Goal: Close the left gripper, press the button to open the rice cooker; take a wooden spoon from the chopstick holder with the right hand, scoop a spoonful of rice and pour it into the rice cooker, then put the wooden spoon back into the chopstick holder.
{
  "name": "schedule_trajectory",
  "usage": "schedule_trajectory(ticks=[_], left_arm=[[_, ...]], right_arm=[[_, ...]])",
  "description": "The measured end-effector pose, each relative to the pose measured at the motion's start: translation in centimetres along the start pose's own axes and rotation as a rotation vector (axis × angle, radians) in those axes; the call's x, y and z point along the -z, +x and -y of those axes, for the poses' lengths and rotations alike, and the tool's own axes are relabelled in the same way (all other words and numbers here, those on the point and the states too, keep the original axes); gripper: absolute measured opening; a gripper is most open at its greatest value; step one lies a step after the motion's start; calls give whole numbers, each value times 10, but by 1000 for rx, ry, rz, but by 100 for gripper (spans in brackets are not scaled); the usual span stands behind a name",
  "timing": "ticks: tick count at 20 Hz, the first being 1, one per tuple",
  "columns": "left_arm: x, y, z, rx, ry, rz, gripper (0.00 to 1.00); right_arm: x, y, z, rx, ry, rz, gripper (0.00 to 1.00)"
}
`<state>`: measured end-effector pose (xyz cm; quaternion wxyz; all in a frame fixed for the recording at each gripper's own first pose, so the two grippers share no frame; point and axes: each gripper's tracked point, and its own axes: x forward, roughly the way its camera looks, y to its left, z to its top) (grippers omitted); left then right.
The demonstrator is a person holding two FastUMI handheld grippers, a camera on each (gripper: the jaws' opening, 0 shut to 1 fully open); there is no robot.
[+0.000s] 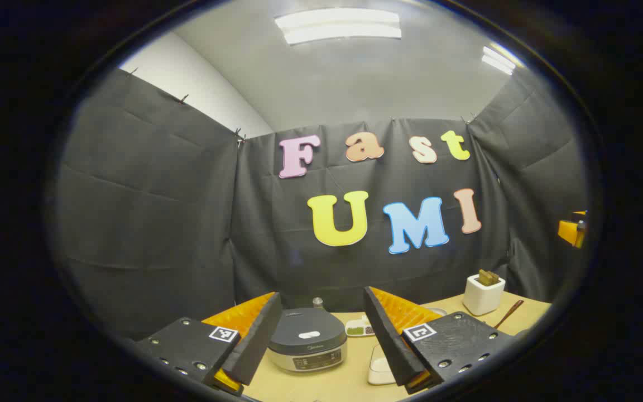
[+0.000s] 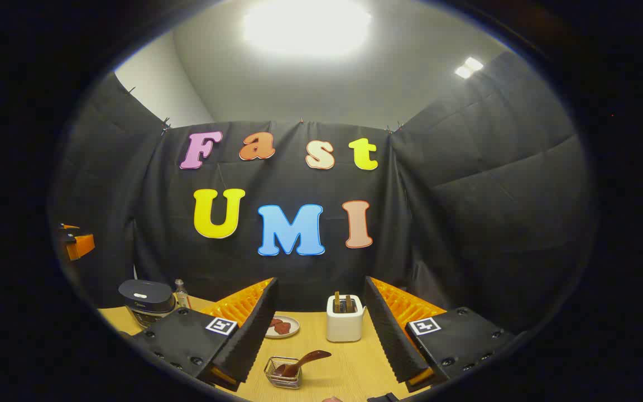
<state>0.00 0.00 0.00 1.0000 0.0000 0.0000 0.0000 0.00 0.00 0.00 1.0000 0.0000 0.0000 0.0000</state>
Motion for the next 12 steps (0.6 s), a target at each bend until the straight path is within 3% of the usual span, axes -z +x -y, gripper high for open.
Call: schedule_trajectory(ticks=[12], left_arm=[[3,4,17,31,-23,2,91]], right_arm=[[-6,5,7,14,-14,6,96]])
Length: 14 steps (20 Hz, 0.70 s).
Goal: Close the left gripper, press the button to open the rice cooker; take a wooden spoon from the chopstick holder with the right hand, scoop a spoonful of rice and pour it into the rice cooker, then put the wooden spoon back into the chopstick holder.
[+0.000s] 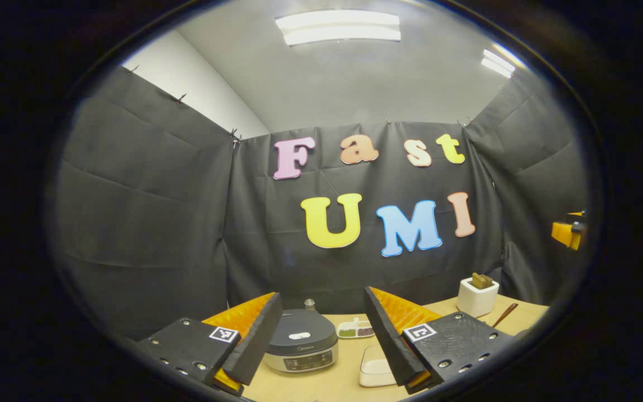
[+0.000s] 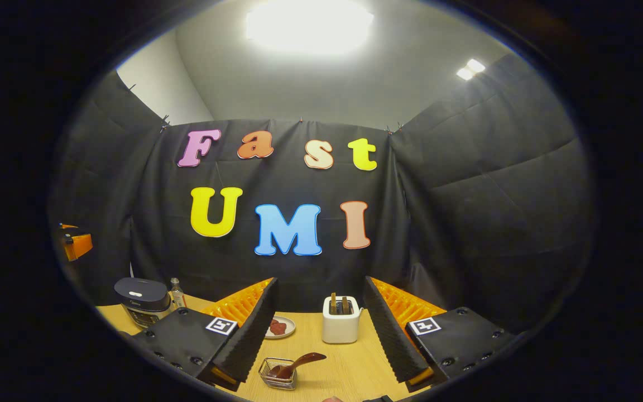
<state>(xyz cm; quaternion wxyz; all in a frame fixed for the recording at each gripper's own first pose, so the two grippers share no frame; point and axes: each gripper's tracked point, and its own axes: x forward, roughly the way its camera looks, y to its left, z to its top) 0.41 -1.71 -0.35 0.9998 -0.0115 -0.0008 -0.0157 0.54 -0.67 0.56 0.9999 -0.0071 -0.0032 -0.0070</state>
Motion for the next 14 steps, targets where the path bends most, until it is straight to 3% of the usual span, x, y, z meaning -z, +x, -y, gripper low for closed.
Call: schedule_trajectory(ticks=[14], left_arm=[[-9,-6,2,-18,21,20,91]], right_arm=[[4,2,2,-45,-8,-7,96]])
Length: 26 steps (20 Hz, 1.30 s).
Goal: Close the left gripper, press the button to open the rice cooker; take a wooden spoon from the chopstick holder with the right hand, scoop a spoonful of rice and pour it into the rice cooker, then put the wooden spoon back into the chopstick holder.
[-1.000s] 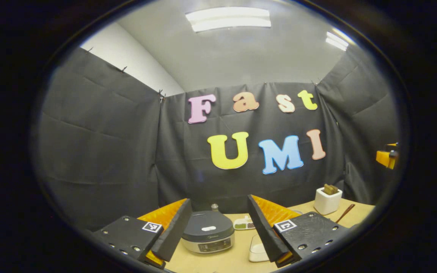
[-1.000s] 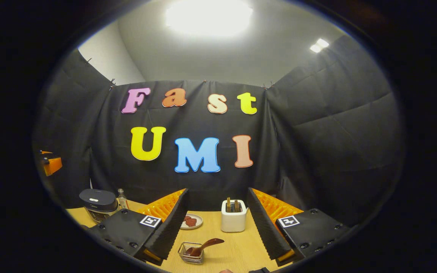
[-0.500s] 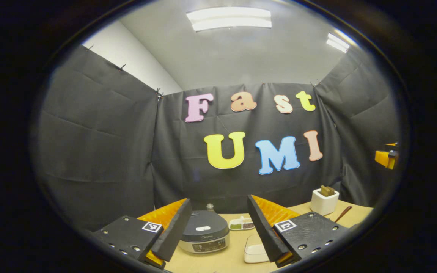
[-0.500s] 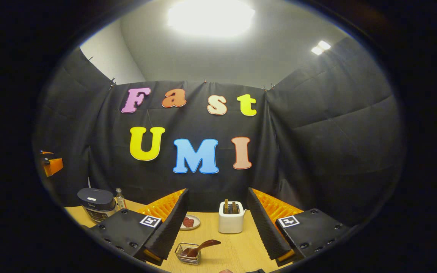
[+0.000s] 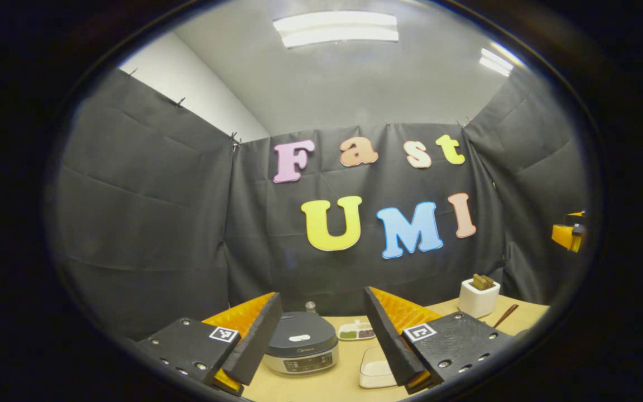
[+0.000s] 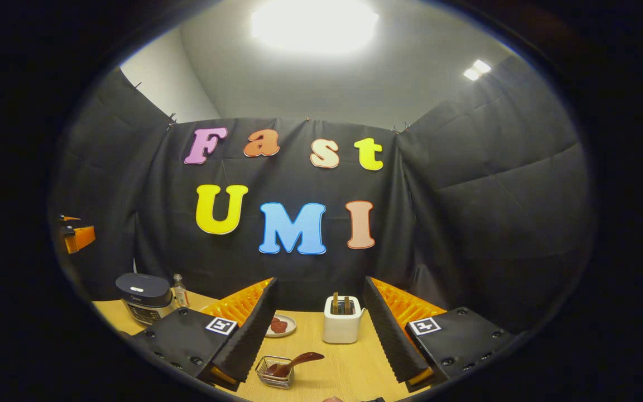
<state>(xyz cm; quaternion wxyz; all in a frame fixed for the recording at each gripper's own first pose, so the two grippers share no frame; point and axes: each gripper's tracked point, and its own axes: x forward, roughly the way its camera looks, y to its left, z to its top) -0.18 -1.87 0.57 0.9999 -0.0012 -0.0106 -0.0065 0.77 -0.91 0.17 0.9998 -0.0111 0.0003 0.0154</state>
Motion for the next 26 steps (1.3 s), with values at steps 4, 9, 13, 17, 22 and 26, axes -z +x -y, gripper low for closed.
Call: schedule_trajectory(ticks=[4,9,13,17,22,26], left_arm=[[7,0,3,-27,12,-15,91],[24,-1,4,-64,31,-39,49],[17,0,-21,-137,30,-13,21],[29,21,-25,-94,17,-26,8],[52,80,-42,-18,23,-48,1],[94,123,-45,42,-12,-104,1]], right_arm=[[9,5,0,-39,-1,-7,96],[17,12,-4,-114,3,-12,96],[23,18,-9,-143,2,-24,96],[29,24,-22,-136,15,-43,96],[25,34,-39,-71,21,-36,96],[25,41,-48,-14,18,-40,96]])
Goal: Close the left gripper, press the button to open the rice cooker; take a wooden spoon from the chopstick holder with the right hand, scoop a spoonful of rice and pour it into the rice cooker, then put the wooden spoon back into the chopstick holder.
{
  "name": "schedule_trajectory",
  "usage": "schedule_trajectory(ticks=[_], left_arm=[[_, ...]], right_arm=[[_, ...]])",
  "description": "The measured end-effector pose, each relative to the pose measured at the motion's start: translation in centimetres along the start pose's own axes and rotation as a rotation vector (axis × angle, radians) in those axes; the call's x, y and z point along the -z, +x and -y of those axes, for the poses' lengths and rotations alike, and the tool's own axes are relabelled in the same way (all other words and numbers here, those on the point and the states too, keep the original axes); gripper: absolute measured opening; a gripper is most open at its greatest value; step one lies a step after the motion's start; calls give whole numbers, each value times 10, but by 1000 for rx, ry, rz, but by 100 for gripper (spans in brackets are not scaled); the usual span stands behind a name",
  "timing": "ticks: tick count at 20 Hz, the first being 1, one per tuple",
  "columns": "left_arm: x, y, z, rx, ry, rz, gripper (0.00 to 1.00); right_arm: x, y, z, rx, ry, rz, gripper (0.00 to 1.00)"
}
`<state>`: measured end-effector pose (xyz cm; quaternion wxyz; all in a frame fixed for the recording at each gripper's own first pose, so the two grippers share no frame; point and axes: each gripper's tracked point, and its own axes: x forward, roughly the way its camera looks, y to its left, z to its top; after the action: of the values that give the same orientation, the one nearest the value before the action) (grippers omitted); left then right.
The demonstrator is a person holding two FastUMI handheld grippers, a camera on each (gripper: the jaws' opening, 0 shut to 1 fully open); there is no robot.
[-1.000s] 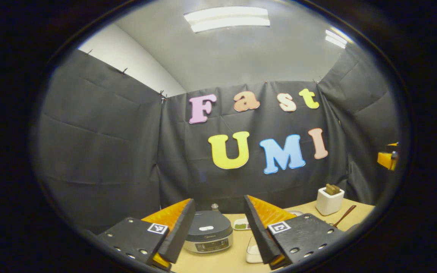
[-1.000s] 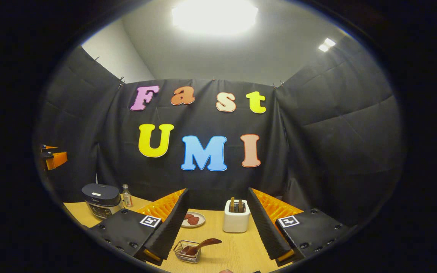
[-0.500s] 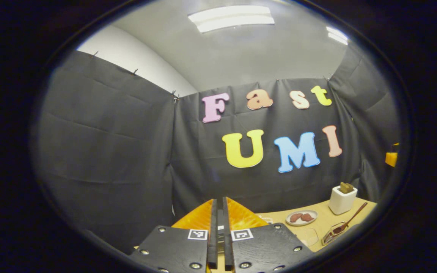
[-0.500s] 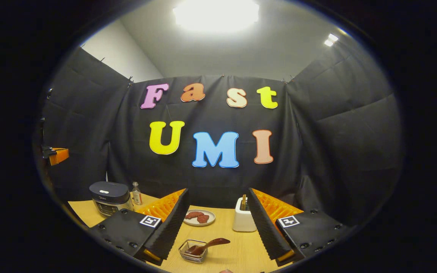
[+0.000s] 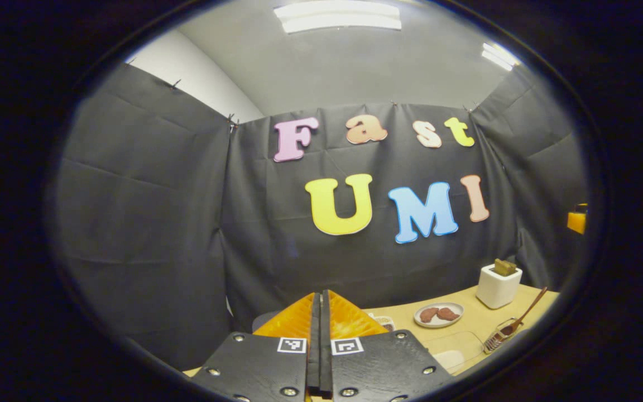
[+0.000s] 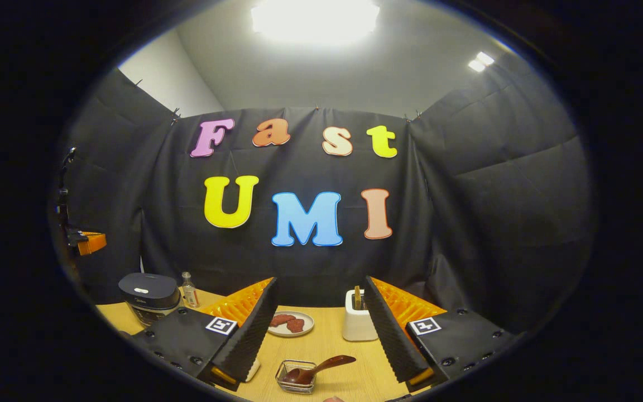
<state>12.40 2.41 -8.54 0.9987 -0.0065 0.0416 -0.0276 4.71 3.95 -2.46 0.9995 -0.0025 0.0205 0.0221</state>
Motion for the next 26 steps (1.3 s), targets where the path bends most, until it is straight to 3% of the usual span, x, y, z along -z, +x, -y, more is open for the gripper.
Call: schedule_trajectory(ticks=[8,13,14,15,23,26], left_arm=[[106,68,-14,48,-65,-174,1],[158,91,-14,79,-97,-263,1],[166,94,-13,82,-97,-278,5],[173,96,-12,85,-97,-294,1],[212,97,-8,90,-113,-413,3],[202,102,-10,71,-163,-353,2]], right_arm=[[8,11,-6,109,-30,-30,96],[16,15,-16,122,-84,-59,97],[16,16,-19,121,-82,-62,98],[18,17,-22,118,-76,-67,98],[26,19,-24,104,-76,-88,98],[31,19,-29,83,-72,-104,98]])
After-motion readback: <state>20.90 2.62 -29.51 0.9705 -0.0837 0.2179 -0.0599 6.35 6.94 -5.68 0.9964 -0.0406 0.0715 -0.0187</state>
